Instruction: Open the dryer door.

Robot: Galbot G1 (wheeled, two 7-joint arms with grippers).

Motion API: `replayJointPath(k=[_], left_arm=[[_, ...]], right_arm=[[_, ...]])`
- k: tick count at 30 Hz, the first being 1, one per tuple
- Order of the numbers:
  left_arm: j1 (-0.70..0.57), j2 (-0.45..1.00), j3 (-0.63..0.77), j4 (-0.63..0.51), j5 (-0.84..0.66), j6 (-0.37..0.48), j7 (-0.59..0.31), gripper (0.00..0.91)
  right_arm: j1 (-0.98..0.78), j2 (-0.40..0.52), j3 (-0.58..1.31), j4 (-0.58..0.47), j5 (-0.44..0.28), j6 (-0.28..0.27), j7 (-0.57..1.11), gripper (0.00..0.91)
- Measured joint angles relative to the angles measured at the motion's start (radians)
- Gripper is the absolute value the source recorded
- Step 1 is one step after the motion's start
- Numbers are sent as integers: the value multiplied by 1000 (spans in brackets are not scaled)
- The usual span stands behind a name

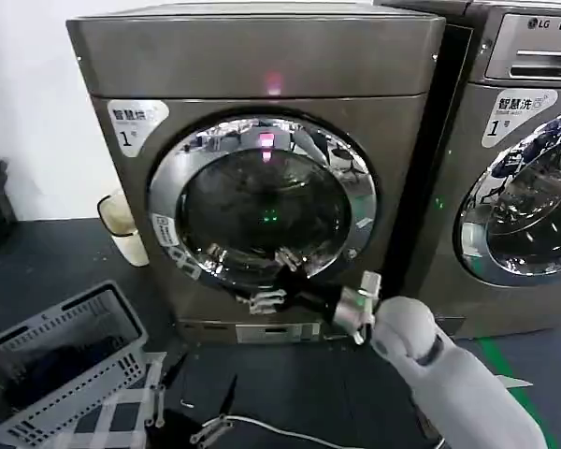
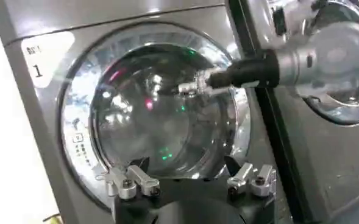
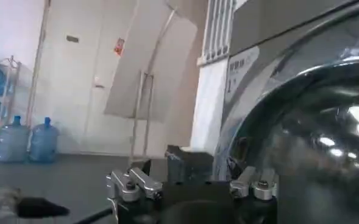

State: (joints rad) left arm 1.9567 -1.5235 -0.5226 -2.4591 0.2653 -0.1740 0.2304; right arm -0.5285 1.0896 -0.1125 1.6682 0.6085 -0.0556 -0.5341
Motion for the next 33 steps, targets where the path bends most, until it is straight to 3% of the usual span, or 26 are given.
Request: replayJointPath(k=[15,33], left_arm=[[41,-34,-36,-80,17,4,-84,907],[43,-56,-52,-97,98,29,-134,907]], right_arm=[[128,100,-103,-228,13,40,34,907],[249,220,-194,-389,30,34,69,907]])
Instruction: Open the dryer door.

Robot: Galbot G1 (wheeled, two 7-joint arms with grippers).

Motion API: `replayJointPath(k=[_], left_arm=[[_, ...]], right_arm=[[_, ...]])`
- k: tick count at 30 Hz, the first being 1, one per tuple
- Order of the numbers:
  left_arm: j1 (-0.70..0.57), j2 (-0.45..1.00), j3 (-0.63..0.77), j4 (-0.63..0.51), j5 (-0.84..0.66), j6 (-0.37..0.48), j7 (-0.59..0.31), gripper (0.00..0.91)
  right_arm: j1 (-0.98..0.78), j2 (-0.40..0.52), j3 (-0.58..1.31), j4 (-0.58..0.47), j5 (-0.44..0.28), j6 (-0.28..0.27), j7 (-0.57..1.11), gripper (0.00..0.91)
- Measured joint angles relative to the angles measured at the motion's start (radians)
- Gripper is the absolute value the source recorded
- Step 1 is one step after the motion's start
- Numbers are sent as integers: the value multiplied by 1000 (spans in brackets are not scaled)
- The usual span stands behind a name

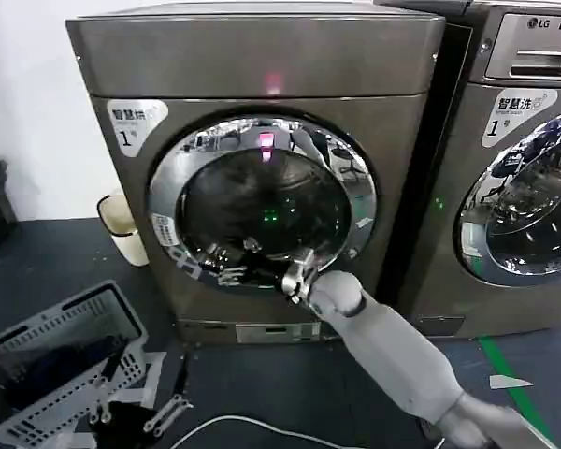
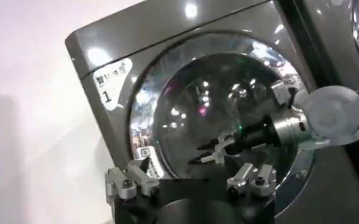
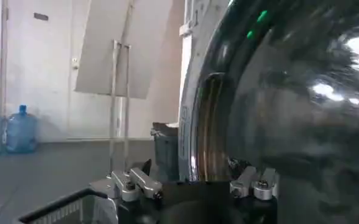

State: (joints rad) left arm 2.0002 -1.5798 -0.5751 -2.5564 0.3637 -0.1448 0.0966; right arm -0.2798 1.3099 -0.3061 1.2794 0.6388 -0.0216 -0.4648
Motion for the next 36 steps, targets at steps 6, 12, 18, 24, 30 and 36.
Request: replayJointPath(k=[6,12,18,24,30,36], left_arm=[[3,-13,-6,-7,15,4,-19,907],[11,-21,-6,-13,30,4,-32,907],[13,-24,-4,-13,38,4,-33,907],[14,-25,-4,-13,38,3,-35,907],[19,-27,-4,-13,41,0,-40,907],[27,-29,-4,-13,47,-1,-42,907]], right_arm=[[26,37,-17,-51,-5,3,25,907],[45,74,-24,-96,-16,7,32,907],[63,106,-29,-129,-25,7,33,907],[91,143,-34,-172,-29,7,33,907],[107,172,-35,-210,-33,10,32,907],[116,194,-40,-242,-40,12,17,907]])
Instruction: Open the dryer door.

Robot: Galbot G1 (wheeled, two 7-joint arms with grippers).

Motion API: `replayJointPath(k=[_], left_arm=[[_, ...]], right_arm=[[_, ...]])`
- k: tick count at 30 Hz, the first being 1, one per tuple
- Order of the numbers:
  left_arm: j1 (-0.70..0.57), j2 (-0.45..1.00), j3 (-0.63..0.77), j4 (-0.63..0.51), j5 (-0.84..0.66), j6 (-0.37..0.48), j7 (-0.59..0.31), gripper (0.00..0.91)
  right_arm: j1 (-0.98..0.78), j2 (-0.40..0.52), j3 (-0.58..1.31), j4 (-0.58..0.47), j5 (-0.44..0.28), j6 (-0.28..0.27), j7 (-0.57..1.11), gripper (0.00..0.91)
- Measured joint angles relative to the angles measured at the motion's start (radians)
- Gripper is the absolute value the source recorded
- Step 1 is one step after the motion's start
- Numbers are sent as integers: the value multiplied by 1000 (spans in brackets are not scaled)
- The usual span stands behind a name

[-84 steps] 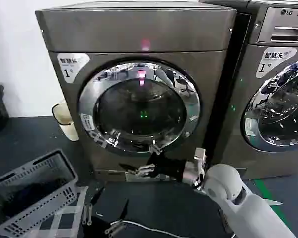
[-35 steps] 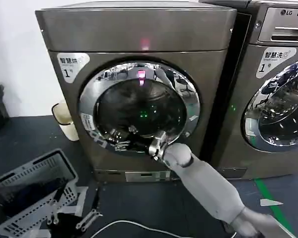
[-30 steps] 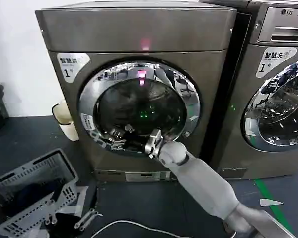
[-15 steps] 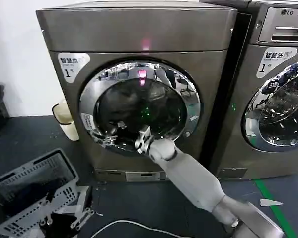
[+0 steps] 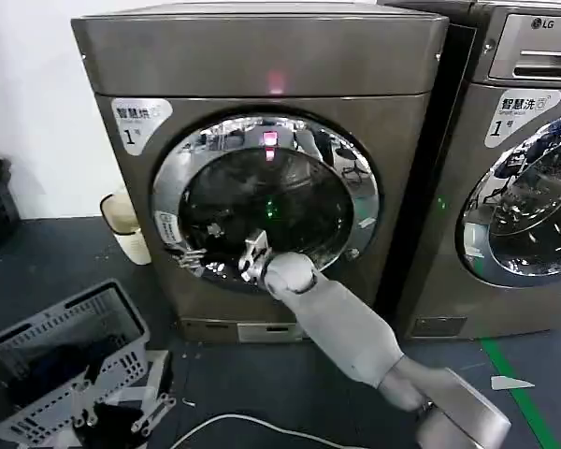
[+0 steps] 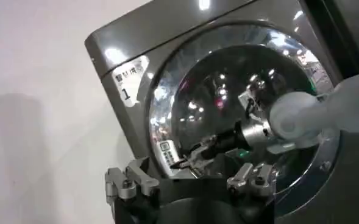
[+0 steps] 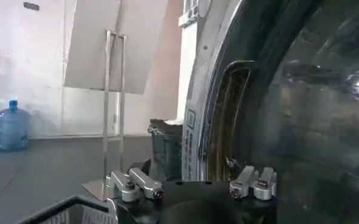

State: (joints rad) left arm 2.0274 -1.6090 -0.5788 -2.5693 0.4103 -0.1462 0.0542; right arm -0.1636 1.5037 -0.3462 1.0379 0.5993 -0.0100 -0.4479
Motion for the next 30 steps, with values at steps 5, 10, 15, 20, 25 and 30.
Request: replayJointPath(k=[5,10,15,20,25,30], left_arm=[[4,0,2,0,4,-1,-2,907],[10,0,3,0,10,-3,-5,907],[15,0,3,0,23,-9,-16,907],[19,0,3,0,28,-13,-21,907],[22,0,3,0,30,-13,-23,907],[22,0,1,0,32,-13,-23,907]], right_arm=[[14,13,-11,-22,-1,-1,-17,907],[25,26,-20,-39,-3,-3,-29,907],[34,42,-25,-54,-6,-3,-44,907],[38,51,-29,-64,-9,-2,-73,907],[43,52,-33,-65,-12,0,-117,907],[44,42,-42,-50,-12,-1,-165,907]])
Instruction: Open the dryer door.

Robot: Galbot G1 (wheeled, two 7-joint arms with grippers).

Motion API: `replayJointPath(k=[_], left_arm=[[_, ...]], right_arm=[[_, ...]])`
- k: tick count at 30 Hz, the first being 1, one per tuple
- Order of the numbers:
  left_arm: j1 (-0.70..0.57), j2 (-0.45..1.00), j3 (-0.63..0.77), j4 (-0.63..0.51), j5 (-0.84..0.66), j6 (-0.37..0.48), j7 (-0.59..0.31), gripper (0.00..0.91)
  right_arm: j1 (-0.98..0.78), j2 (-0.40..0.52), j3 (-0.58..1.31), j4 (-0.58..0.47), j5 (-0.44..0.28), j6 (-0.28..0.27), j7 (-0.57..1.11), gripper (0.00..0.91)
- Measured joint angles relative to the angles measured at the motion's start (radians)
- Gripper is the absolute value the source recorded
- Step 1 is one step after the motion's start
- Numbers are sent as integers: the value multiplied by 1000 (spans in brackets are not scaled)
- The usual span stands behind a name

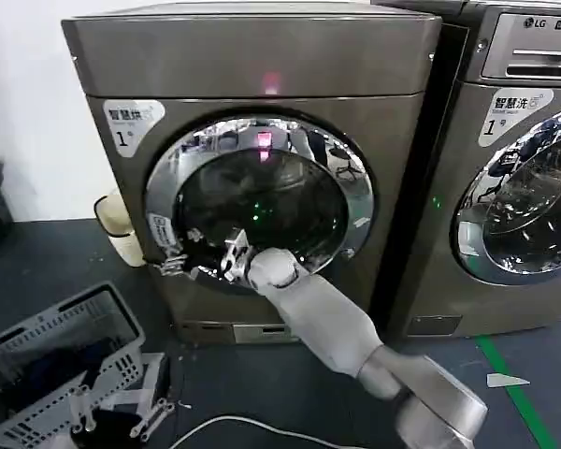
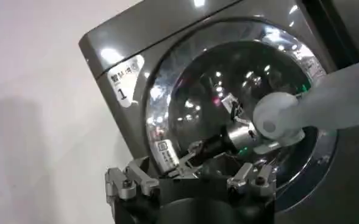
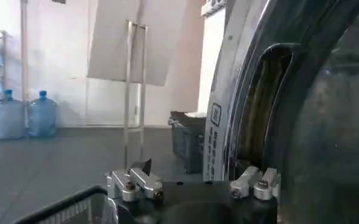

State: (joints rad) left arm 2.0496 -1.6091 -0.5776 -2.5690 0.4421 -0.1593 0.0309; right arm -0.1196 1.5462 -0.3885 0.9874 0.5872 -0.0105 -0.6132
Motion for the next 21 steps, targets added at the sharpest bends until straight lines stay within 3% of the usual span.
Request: replayJointPath(k=[13,21], left_arm=[[-16,0,-36,0,-25,15,9,907],[-81,0,-231,0,-195,153,76,907]], right_arm=[[-15,-59,-39,87,28,25,-126,907],[-42,-143,-70,204,87,23,-178,907]])
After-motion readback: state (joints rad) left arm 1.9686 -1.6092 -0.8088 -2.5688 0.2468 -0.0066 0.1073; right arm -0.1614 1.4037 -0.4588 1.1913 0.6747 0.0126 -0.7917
